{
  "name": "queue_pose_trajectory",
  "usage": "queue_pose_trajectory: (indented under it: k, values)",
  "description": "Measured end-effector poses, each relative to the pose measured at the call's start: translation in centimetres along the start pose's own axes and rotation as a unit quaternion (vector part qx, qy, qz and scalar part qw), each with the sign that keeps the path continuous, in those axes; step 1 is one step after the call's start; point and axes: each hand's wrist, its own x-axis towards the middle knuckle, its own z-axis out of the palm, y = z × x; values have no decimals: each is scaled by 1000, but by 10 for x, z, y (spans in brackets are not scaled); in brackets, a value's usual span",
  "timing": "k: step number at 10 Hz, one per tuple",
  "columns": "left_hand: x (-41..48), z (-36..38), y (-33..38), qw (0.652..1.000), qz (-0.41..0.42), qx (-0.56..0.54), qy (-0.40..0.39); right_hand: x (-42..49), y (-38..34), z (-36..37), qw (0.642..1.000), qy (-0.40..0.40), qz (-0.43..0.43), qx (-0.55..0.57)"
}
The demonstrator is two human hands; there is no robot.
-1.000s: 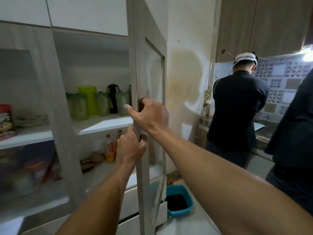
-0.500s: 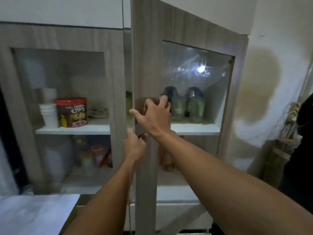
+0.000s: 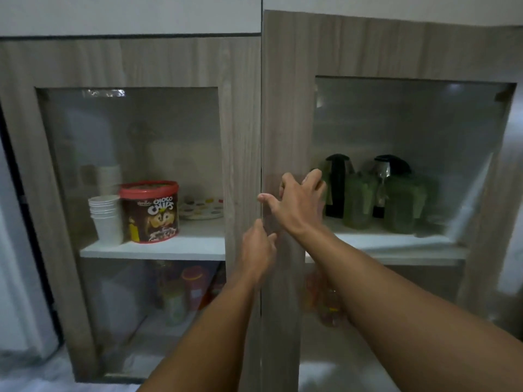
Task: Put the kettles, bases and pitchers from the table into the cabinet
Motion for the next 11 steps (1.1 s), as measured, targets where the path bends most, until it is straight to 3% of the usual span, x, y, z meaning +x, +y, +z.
queue_pose_trajectory:
  k: [2, 5, 7, 9, 11]
  values:
    - [65, -6, -18, 972, 50, 220, -70, 43, 1, 45, 999, 26, 21, -38]
    - [95, 10, -37, 928, 204, 305, -59, 70, 10, 66, 993, 64, -5, -101]
    - [89, 9, -31, 942, 177, 278, -59, 70, 10, 61, 997, 41, -13, -59]
    - [66, 8, -18, 960, 114, 241, -84, 64, 25, 28, 993, -116, -22, -30]
    - [16, 10, 6, 965, 63, 236, -96, 36, 49, -18, 994, -84, -28, 68]
